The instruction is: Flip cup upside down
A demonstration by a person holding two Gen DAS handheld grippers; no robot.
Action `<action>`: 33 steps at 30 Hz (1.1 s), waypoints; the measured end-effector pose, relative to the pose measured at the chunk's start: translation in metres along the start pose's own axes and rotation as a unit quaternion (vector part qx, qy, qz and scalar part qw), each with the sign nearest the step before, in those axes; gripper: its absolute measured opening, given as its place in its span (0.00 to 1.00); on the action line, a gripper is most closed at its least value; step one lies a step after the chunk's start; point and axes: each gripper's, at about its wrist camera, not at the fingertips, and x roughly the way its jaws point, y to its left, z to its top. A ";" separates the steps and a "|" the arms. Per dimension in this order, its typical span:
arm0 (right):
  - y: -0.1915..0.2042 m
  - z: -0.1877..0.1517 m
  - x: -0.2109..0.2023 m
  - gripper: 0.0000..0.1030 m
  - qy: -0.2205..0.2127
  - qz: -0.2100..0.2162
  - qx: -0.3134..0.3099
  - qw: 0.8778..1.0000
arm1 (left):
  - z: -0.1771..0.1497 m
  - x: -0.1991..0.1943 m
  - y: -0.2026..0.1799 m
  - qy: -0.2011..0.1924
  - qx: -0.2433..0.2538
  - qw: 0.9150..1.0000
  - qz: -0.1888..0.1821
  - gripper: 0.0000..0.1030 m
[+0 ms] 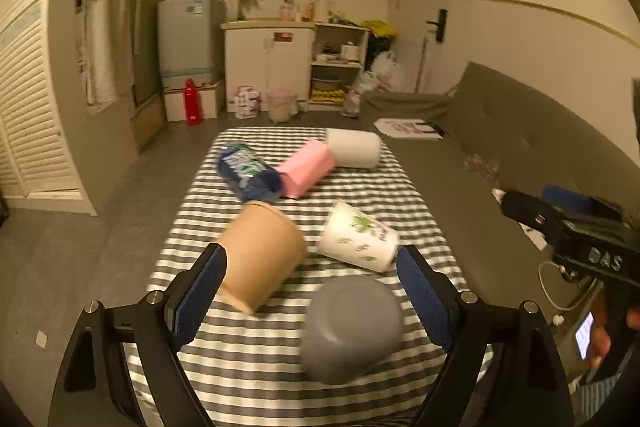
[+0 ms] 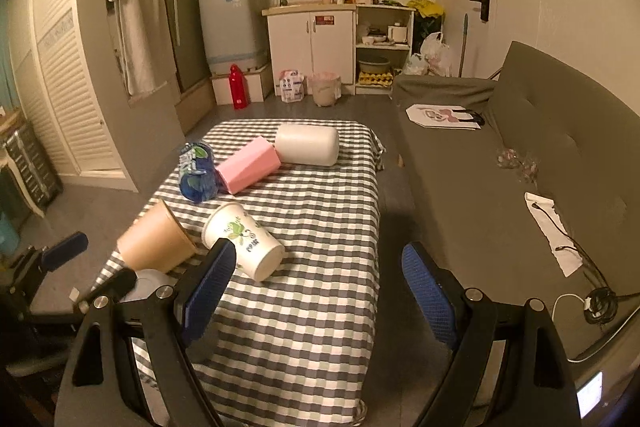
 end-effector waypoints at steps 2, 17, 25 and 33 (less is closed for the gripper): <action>0.006 -0.003 -0.005 0.83 -0.006 0.004 0.000 1.000 | -0.001 -0.005 0.011 -0.006 -0.005 1.000 0.014 0.87; 0.052 -0.053 -0.008 0.90 -0.016 0.024 -0.022 0.999 | -0.041 -0.016 0.040 0.015 -0.016 0.999 0.043 0.97; 0.068 -0.068 0.005 0.99 -0.013 0.002 -0.066 0.998 | -0.047 -0.011 0.055 0.003 -0.038 0.997 0.066 1.00; 0.073 -0.071 0.014 1.00 -0.003 0.001 -0.071 0.998 | -0.049 -0.009 0.055 0.006 -0.039 0.997 0.071 1.00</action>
